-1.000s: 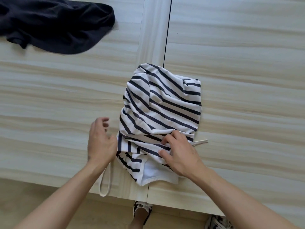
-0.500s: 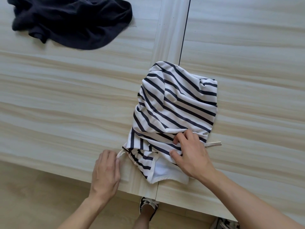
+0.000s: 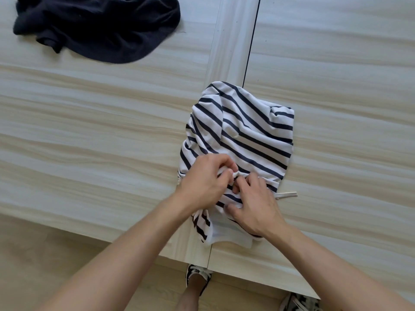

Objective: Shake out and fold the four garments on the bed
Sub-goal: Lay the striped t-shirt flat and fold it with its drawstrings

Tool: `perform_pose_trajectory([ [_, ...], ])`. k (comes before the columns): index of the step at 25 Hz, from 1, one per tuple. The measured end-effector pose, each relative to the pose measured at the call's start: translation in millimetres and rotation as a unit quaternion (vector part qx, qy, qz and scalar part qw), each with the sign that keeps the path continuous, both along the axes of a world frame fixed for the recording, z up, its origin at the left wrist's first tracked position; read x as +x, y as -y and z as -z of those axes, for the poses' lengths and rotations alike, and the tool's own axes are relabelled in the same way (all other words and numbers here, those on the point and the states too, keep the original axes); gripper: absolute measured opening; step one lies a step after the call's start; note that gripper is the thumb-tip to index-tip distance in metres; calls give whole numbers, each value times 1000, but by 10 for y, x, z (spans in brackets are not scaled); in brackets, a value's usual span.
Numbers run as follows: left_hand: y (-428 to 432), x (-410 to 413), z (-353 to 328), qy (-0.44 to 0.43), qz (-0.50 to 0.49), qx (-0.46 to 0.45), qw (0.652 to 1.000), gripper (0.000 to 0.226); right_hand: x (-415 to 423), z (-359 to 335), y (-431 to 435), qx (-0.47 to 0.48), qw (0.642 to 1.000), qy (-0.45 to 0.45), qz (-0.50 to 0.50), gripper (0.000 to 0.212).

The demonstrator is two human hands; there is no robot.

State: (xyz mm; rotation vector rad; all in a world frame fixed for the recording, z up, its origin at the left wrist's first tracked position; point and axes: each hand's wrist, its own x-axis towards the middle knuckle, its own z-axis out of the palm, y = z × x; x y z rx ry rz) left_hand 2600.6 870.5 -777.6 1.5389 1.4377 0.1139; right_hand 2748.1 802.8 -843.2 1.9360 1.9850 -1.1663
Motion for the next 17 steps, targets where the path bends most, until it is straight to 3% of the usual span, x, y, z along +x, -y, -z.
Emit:
perform_pose_trajectory([
  [3, -172, 11, 356, -34, 93, -28, 995, 33, 73, 1, -20, -22, 998, -58, 25, 35],
  [6, -144, -125, 511, -48, 192, -4, 980, 45, 240, -69, 31, 6, 978, -161, 135, 24],
  [8, -85, -185, 571, -82, 267, 94, 956, 41, 384, -124, -53, 104, 964, -158, 187, 26],
  [11, -7, -220, 621, -179, 365, 274, 871, 32, 639, -127, -628, 246, 944, -80, 205, 49],
  [13, 91, -256, 701, -228, 372, 296, 850, 42, 757, -131, -1209, 221, 958, -27, 181, 80],
  [15, 213, -277, 795, -236, 362, 260, 864, 61, 783, -89, -1672, 129, 987, 18, 97, 109],
  [17, 311, -233, 886, -236, 361, 237, 871, 71, 716, -12, -1856, 51, 998, 35, 5, 108],
])
